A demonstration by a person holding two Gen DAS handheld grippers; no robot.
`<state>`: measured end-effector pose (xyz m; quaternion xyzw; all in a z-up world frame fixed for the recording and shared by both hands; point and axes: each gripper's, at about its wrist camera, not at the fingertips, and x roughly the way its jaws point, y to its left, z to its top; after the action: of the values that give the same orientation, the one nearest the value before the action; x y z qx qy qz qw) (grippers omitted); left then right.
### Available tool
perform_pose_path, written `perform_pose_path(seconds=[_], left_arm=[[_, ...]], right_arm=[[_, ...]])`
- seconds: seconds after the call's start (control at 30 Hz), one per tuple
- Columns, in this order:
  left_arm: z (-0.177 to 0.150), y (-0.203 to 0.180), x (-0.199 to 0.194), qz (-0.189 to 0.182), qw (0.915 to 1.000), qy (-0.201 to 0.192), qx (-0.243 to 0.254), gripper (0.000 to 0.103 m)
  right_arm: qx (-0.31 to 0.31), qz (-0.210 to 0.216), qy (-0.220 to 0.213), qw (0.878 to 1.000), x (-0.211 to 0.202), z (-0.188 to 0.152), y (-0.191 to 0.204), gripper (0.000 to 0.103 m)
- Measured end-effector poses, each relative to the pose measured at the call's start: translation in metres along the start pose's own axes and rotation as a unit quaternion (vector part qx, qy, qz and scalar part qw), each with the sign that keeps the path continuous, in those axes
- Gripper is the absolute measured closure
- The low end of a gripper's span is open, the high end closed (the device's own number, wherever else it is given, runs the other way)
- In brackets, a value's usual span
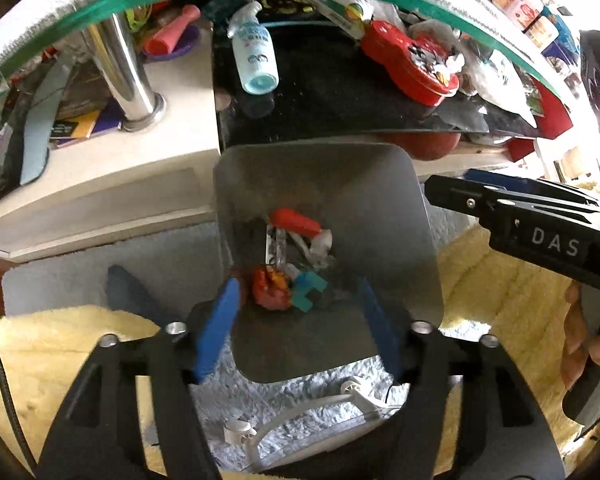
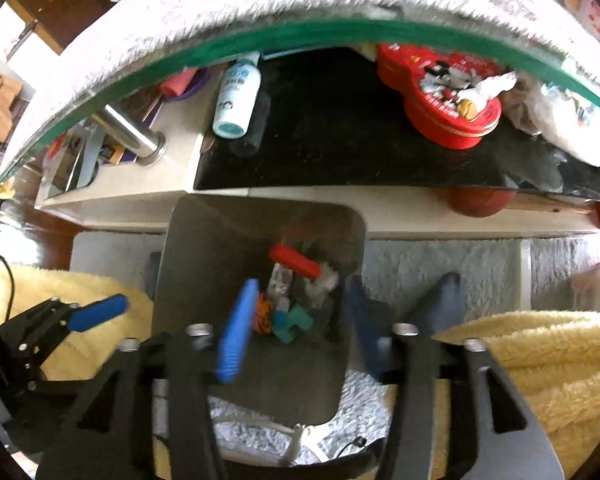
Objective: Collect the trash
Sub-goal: 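Carry the blue vial and red block over the bin and open both grippers, then grasp the orange paper with clear plastic using the left gripper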
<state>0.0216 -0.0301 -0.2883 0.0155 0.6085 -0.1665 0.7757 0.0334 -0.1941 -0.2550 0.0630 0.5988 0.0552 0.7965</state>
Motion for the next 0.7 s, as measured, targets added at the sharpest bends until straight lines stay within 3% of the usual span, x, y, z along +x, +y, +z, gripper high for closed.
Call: perform_pose_path(seconds=[0.07,0.13,0.27,0.43,0.7], left_arm=[[0.002,0.000,-0.005,0.005,1.0000,-0.003,-0.001,0.025],[0.005,0.000,-0.012,0.014,0.9998,-0.012,-0.001,0.014],[0.015,0.000,-0.035,0.023,0.9991,-0.036,0.003,0.008],[0.032,0.001,-0.062,0.022,0.9976,-0.065,0.003,0.008],[0.066,0.009,-0.095,0.017,0.9951,-0.097,-0.008,0.008]], right_arm=[[0.003,-0.003,-0.008,1.000,-0.005,0.002,-0.002,0.019],[0.004,-0.014,-0.020,1.000,-0.013,0.005,-0.004,0.010],[0.014,-0.015,-0.038,0.999,-0.030,0.017,-0.008,0.009],[0.020,-0.005,-0.068,0.997,-0.058,0.036,-0.011,0.003],[0.023,0.001,-0.096,0.995,-0.084,0.073,-0.014,0.003]])
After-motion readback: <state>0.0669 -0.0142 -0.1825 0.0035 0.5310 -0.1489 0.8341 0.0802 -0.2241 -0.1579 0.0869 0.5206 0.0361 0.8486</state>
